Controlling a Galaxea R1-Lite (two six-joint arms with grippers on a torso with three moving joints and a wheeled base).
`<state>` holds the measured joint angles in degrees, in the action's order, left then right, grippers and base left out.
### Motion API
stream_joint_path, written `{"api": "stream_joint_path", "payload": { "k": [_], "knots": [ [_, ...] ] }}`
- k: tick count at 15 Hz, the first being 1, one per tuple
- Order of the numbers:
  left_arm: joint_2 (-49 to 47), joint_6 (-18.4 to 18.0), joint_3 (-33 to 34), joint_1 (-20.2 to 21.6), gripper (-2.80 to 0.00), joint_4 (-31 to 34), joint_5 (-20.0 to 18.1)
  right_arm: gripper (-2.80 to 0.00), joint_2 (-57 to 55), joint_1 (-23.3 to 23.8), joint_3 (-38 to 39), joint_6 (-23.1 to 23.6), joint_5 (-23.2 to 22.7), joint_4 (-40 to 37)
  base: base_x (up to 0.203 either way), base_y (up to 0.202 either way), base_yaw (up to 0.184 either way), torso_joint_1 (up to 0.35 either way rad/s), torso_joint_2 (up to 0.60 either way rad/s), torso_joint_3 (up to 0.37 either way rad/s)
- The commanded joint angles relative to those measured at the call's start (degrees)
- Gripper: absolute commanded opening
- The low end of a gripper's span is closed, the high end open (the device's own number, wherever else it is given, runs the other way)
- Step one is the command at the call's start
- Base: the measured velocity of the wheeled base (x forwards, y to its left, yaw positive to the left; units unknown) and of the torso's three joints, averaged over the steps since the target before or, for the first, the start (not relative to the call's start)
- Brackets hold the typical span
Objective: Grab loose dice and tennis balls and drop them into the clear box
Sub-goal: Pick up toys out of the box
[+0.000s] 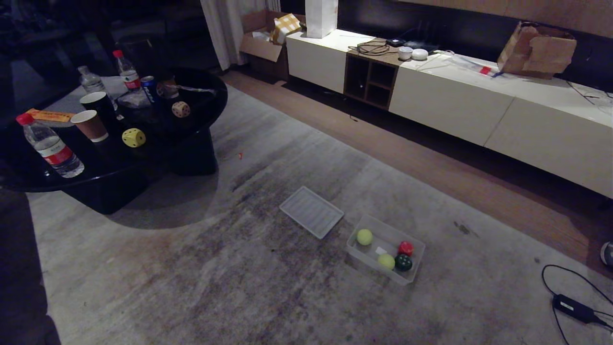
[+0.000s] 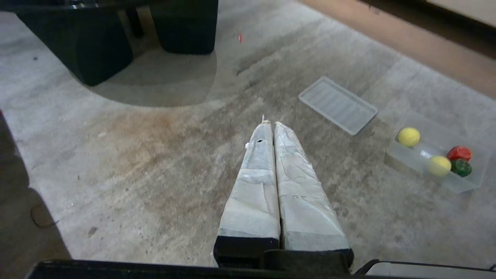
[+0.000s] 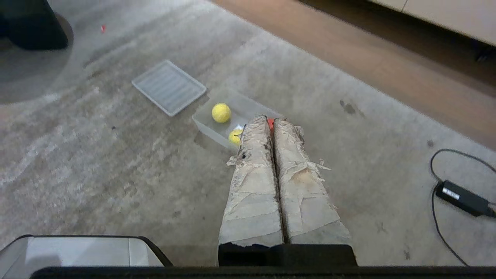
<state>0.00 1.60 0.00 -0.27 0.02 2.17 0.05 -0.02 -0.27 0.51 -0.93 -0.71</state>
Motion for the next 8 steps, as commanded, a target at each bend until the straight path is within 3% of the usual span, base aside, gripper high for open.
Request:
{"api": "stream_joint_path", "payload": {
  "k": [1,8],
  "knots": [
    [-0.1,0.1,0.1,0.0,-2.8,0.0,0.0,-2.8,-0.1,-0.1,0.0,0.0,0.0,0.0,0.0,0.0,0.0,0.005,0.0,0.2],
    [-0.1,0.1,0.1,0.0,-2.8,0.0,0.0,-2.8,-0.1,-0.1,0.0,0.0,0.0,0.0,0.0,0.0,0.0,0.004,0.0,0.201]
  ]
}}
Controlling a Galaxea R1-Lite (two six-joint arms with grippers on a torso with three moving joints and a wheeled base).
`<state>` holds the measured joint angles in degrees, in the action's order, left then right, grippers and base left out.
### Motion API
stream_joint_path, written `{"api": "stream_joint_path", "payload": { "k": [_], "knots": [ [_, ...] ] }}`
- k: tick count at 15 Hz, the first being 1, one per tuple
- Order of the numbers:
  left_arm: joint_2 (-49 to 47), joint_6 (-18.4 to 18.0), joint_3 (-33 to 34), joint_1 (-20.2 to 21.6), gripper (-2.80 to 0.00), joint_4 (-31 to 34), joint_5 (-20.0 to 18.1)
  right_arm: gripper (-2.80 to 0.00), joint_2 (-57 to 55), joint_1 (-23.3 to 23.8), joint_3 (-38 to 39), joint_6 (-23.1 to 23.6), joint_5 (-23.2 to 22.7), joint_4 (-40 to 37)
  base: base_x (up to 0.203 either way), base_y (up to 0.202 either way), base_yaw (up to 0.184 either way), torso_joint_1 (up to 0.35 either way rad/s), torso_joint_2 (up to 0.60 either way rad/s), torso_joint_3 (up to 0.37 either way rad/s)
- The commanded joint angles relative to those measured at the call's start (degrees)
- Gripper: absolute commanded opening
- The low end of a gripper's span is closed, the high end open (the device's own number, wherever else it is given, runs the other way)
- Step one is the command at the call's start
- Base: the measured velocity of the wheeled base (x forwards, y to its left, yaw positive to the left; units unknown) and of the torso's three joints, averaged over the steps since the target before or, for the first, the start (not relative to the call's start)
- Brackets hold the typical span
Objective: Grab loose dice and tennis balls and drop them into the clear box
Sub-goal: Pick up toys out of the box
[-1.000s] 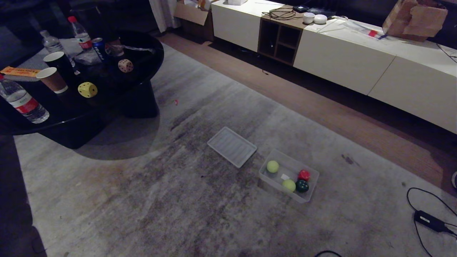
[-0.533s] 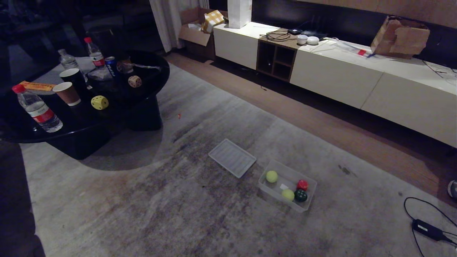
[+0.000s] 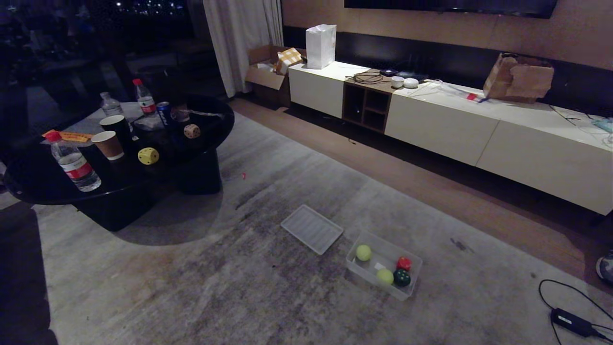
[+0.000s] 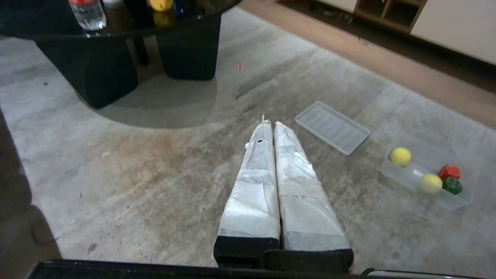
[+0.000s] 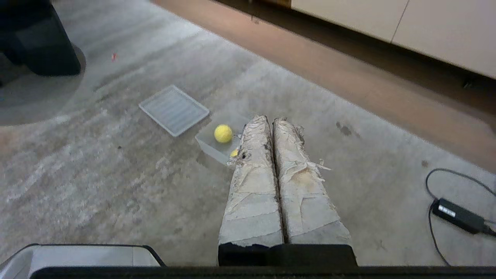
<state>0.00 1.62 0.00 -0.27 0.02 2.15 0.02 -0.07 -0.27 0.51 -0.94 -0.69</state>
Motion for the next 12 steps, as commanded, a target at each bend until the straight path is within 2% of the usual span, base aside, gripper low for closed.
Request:
{"api": "stream_joint_path", "payload": {
  "k": [1,8,12],
  "knots": [
    [-0.1,0.0,0.1,0.0,-2.8,0.0,0.1,-2.8,-0.1,0.0,0.0,0.0,0.0,0.0,0.0,0.0,0.0,0.003,0.01,0.198],
    [-0.1,-0.3,0.1,0.0,-2.8,0.0,0.0,-2.8,-0.1,0.0,0.0,0.0,0.0,0.0,0.0,0.0,0.0,0.003,0.0,0.198],
    [-0.1,0.0,0.1,0.0,-2.8,0.0,0.1,-2.8,-0.1,0.0,0.0,0.0,0.0,0.0,0.0,0.0,0.0,0.002,0.0,0.052]
  ]
}}
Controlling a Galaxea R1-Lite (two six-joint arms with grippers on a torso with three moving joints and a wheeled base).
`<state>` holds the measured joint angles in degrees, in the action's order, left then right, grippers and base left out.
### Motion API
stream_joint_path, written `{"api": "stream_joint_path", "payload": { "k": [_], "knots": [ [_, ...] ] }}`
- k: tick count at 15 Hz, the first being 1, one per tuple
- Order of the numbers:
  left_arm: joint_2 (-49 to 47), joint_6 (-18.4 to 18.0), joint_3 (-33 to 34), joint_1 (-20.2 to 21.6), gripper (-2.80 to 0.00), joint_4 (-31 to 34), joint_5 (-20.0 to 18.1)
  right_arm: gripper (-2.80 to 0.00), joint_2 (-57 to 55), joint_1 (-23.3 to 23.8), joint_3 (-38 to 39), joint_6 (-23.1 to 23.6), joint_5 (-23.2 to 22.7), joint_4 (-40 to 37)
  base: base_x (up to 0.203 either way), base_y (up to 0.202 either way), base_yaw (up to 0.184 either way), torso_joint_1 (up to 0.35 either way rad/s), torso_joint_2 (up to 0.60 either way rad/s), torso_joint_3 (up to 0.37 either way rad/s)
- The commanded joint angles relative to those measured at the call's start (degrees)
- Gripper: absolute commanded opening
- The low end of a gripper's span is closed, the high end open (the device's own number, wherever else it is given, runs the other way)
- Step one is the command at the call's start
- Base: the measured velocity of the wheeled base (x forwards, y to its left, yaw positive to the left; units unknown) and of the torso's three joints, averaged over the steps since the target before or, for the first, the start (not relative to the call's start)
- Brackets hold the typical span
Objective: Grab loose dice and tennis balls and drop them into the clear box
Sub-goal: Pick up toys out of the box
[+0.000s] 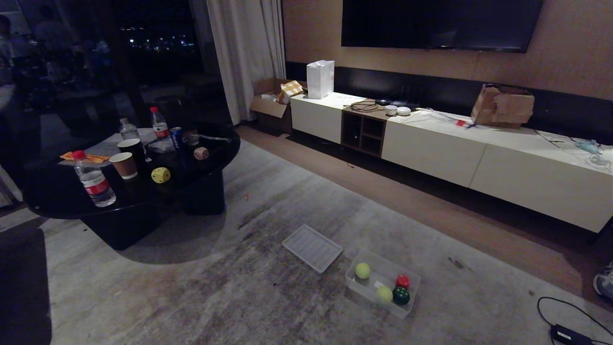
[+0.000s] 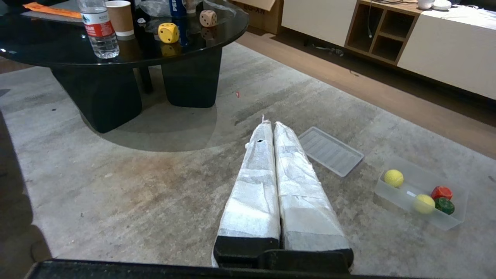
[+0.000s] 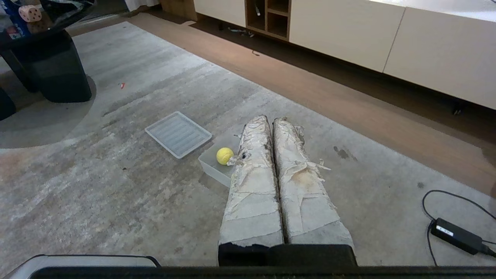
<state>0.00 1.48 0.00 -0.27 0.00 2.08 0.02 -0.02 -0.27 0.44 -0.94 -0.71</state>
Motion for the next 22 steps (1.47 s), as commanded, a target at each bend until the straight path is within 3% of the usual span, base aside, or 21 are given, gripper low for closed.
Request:
{"api": "stream_joint_path", "payload": {
  "k": [1,5,18,22],
  "knots": [
    [-0.1,-0.1,0.1,0.0,-2.8,0.1,0.0,-2.8,-0.1,-0.1,0.0,0.0,0.1,0.0,0.0,0.0,0.0,0.0,0.0,0.0],
    [-0.1,-0.3,0.1,0.0,-2.8,0.1,0.0,-2.8,-0.1,-0.1,0.0,0.0,0.1,-0.1,0.0,0.0,0.014,0.0,0.0,0.001],
    [-0.1,0.1,0.1,0.0,-2.8,0.0,0.1,-2.8,-0.1,-0.1,0.0,0.0,0.0,0.0,0.002,-0.006,0.16,0.002,0.0,0.003],
    [-0.1,0.3,0.1,0.0,-2.8,0.1,0.1,-2.8,-0.1,0.0,0.0,0.0,0.0,0.0,0.001,-0.001,0.054,0.002,0.0,0.0]
  ]
}}
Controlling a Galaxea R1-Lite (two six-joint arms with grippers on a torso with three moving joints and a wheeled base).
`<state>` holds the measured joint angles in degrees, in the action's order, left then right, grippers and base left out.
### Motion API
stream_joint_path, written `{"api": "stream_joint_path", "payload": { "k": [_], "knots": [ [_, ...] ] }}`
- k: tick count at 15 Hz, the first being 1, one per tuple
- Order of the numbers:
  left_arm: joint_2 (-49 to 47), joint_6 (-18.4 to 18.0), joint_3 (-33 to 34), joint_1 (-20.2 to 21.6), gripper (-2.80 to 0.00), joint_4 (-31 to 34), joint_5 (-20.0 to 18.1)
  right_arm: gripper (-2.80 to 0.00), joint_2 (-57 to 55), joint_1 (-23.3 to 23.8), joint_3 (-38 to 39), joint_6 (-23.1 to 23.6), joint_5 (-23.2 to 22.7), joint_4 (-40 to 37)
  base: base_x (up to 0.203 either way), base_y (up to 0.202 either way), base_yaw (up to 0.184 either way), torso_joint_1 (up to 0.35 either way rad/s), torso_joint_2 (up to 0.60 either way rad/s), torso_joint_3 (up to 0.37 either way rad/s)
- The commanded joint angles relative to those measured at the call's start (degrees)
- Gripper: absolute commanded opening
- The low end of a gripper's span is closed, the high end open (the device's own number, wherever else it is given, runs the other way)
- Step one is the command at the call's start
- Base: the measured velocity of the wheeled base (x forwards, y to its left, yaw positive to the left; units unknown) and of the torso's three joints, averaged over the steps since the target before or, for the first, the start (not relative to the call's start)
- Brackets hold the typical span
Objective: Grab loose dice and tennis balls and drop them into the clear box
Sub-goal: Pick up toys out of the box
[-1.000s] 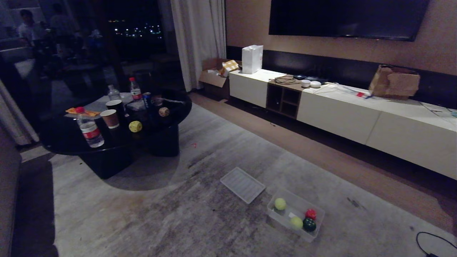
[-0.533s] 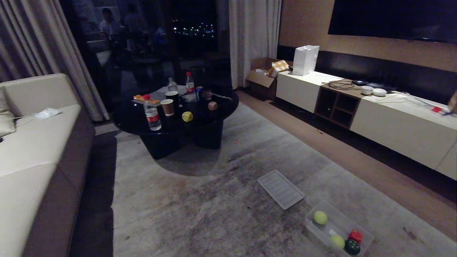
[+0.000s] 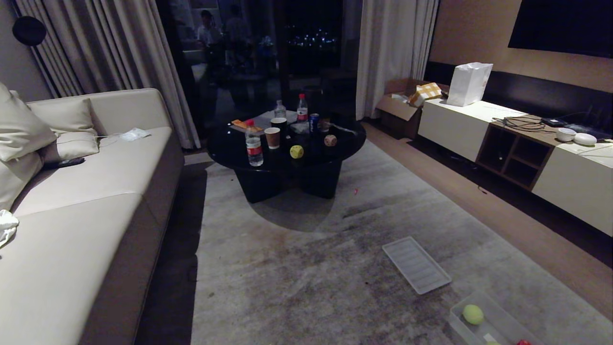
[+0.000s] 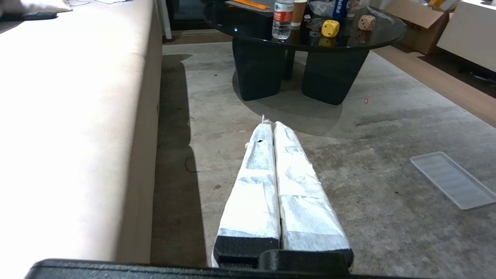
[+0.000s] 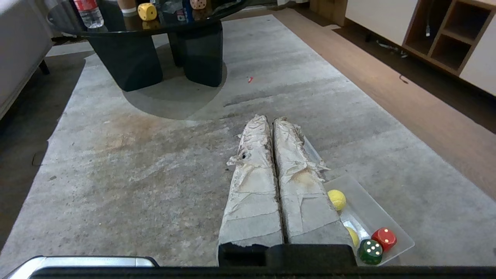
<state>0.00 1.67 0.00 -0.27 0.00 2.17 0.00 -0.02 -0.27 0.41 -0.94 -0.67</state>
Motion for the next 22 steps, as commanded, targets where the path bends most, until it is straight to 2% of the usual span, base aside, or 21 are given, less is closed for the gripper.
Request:
{"api": "stream_joint_path", "payload": {
  "k": [1,4,22],
  "knots": [
    [-0.1,0.1,0.1,0.0,-2.8,0.0,0.0,-2.8,-0.1,-0.1,0.0,0.0,0.0,0.0,0.0,0.0,0.0,0.0,0.0,0.0],
    [-0.1,0.1,0.1,0.0,-2.8,0.0,0.1,-2.8,-0.1,-0.1,0.0,0.0,0.0,0.0,0.074,-0.001,-0.003,0.002,0.0,0.003],
    [-0.1,0.1,0.1,0.0,-2.8,0.0,0.0,-2.8,-0.1,0.0,0.0,0.0,0.0,0.0,0.185,0.0,0.0,0.002,0.0,0.002]
  ]
}}
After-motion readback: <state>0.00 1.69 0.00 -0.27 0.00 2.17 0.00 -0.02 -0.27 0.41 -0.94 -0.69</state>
